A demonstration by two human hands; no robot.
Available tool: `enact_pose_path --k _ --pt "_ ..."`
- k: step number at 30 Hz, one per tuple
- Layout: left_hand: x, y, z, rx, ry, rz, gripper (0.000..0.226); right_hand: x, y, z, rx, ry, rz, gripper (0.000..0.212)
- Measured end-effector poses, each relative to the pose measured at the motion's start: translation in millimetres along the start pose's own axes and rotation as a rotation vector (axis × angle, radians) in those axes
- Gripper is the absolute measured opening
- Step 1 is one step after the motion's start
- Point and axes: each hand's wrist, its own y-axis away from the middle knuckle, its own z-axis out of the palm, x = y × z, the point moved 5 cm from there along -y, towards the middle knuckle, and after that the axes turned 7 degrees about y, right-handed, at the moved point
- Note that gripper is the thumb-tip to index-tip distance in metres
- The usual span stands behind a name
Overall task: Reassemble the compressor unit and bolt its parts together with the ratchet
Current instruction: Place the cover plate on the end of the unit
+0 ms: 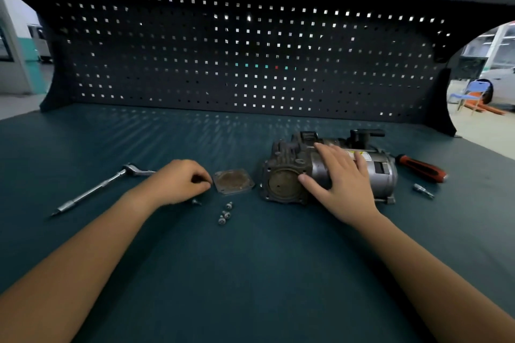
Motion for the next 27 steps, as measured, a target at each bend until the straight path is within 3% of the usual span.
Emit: enact_pose_path --k 5,12,18,21,24,27 --pt "15.6 -18.4 17.7 0.01 -0.151 -0.073 0.04 -2.3 0.2 1.5 0.041 0.019 0.015 0.063" --pt "12.2 -43.5 31.6 -0.255 0.029 -0.248 0.057 -4.2 1.1 1.8 0.06 0.007 0.014 0.067" --pt "15.0 -41.3 27.5 -0.079 0.059 -0.182 0.091 -0.3 -5.3 0.8 0.029 -0.059 -0.002 0.069" --pt "18.4 -35.7 14.0 0.057 0.04 -0.124 0.091 1.8 -7.2 -4.3 0.054 -0.163 -0.012 0.063" --pt "25.9 -26.5 -4.9 0.093 0.313 -0.105 0.086 -8.2 -5.1 -21.2 0.168 -0.231 -0.097 0.059" --pt "47.0 -9.5 -6.6 -0.126 0.491 -0.054 0.087 -40.9 1.4 -34.6 0.286 -0.146 -0.324 0.056"
